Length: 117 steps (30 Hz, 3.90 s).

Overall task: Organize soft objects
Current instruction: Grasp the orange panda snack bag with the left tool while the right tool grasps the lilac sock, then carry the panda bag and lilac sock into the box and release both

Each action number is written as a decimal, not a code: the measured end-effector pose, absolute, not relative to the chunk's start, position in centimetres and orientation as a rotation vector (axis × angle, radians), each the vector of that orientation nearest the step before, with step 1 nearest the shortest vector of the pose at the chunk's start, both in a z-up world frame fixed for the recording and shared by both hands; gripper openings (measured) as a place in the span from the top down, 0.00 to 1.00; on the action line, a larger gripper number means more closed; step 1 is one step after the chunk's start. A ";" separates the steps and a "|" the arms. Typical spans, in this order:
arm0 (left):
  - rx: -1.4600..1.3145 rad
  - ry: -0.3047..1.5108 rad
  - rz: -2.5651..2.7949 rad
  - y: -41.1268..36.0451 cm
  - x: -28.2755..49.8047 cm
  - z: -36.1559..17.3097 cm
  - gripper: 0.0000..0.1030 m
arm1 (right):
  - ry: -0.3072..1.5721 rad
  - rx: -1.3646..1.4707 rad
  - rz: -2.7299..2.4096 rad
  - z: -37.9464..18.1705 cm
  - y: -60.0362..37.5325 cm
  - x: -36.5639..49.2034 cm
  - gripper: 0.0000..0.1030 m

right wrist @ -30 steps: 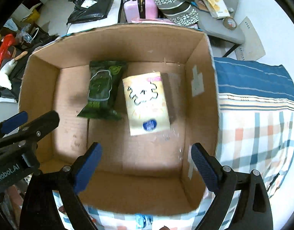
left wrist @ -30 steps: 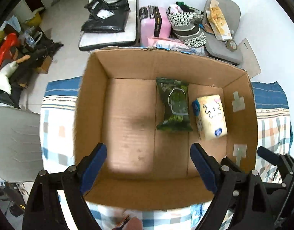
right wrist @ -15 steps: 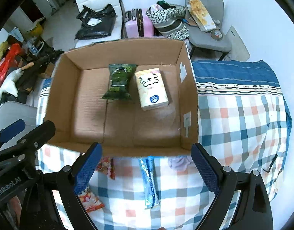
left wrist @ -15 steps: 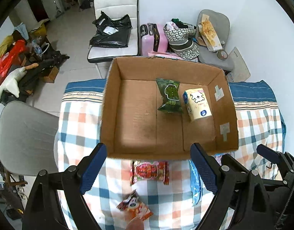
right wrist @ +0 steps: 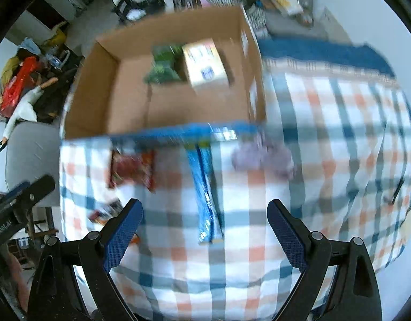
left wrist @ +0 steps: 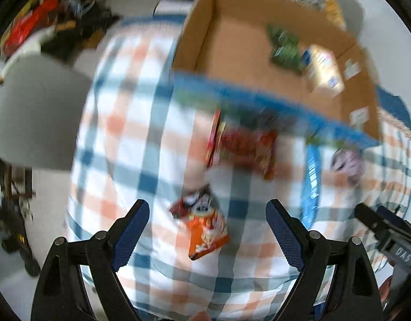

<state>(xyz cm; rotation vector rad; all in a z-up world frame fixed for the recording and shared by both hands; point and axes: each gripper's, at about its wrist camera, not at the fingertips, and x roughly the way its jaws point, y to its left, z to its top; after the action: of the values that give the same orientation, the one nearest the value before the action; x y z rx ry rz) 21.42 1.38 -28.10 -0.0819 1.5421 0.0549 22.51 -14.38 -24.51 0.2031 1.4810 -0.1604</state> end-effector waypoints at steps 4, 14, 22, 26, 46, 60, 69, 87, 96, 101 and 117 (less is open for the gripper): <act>-0.023 1.624 0.096 0.5 20.9 -33.0 0.13 | 1.554 0.208 -0.167 -29.1 -15.5 21.4 0.07; 0.002 1.745 0.151 0.2 19.8 -40.2 0.13 | 1.507 0.376 -0.327 -33.4 -23.4 21.7 0.07; -0.016 1.694 0.109 0.2 19.5 -40.8 0.34 | 1.519 0.414 -0.320 -36.4 -24.2 23.8 0.07; -0.041 1.672 0.104 0.2 20.0 -40.2 0.46 | 1.539 0.392 -0.339 -37.6 -24.2 25.2 0.12; -0.181 1.619 -0.029 1.3 15.7 -35.0 0.58 | 1.668 0.294 -0.160 -36.6 -21.4 13.3 0.86; -0.156 1.704 -0.196 -5.3 19.0 -40.5 0.56 | 1.574 0.426 -0.237 -33.6 -24.7 11.6 0.44; -0.056 1.712 -0.238 -7.0 18.8 -41.3 0.44 | 1.684 0.437 -0.295 -38.5 -25.5 18.4 0.45; -0.067 1.529 -0.184 -7.2 17.4 -31.1 0.60 | 1.630 0.329 -0.188 -33.6 -19.3 18.2 0.77; -0.037 1.342 -0.233 -5.4 24.9 -20.0 0.60 | 1.487 0.309 -0.034 -23.1 -17.5 20.7 0.77; 0.010 1.319 -0.192 -5.5 31.9 -18.7 0.60 | 1.433 0.269 -0.008 -19.3 -17.1 25.1 0.77; 0.142 1.519 -0.119 -4.9 47.6 -28.8 0.59 | 1.642 0.184 -0.144 -26.7 -18.8 40.3 0.77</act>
<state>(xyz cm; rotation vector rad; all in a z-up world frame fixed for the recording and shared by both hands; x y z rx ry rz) 47.63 -4.94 -28.77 0.1422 1.5186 -0.1188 40.27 -18.79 -26.73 0.1838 1.6419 -0.1443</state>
